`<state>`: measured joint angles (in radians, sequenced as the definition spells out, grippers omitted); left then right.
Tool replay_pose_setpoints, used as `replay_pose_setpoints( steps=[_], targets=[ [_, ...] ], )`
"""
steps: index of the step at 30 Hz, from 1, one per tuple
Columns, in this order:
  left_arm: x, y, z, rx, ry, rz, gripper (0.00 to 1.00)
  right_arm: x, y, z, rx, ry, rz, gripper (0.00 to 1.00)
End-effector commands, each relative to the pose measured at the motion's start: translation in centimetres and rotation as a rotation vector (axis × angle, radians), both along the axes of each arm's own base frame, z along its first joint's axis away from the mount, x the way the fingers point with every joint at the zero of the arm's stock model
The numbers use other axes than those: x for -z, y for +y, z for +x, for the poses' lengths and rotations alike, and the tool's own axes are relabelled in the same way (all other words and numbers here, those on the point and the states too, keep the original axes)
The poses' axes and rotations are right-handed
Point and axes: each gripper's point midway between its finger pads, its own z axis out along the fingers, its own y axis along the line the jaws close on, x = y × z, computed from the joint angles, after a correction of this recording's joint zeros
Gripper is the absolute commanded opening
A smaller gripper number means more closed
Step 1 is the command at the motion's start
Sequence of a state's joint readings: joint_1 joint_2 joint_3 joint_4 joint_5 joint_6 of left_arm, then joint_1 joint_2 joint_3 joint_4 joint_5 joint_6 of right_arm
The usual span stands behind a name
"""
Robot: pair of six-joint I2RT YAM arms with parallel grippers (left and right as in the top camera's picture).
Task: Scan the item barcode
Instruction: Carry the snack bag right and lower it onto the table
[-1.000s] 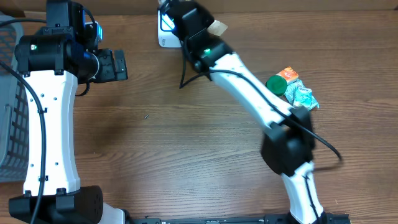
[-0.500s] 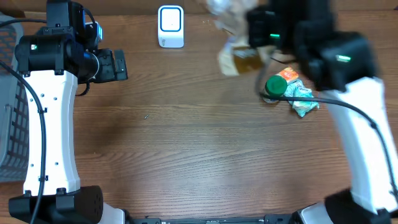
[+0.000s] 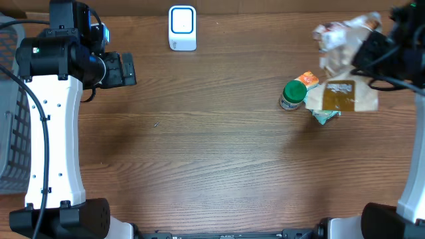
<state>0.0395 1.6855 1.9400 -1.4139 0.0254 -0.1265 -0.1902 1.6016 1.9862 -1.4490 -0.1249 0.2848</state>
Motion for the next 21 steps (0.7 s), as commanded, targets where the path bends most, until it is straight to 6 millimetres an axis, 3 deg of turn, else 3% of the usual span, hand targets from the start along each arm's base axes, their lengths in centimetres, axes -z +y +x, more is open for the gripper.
replay_pose_setpoints(
  steps=[1,7,11,18,21],
  targets=[
    [-0.3,0.0,0.2,0.016,-0.011,0.011,0.99,2.9,-2.9,-0.9,0.09,0.072,0.024,0.04],
    [-0.3,0.0,0.2,0.016,-0.011,0.011,1.0,9.9,-6.7,-1.8,0.199,0.177,0.063,0.04],
    [-0.3,0.0,0.2,0.016,-0.011,0.011,1.0,13.2,-8.2,-2.5,0.246,0.21,0.081,0.04],
    [-0.3,0.0,0.2,0.016,-0.011,0.011,0.99,17.0,-9.7,-3.8,0.298,0.245,0.101,0.04],
    [-0.3,0.0,0.2,0.016,-0.011,0.011,1.0,17.7,-9.8,-3.8,0.301,0.245,0.101,0.11]
  ],
)
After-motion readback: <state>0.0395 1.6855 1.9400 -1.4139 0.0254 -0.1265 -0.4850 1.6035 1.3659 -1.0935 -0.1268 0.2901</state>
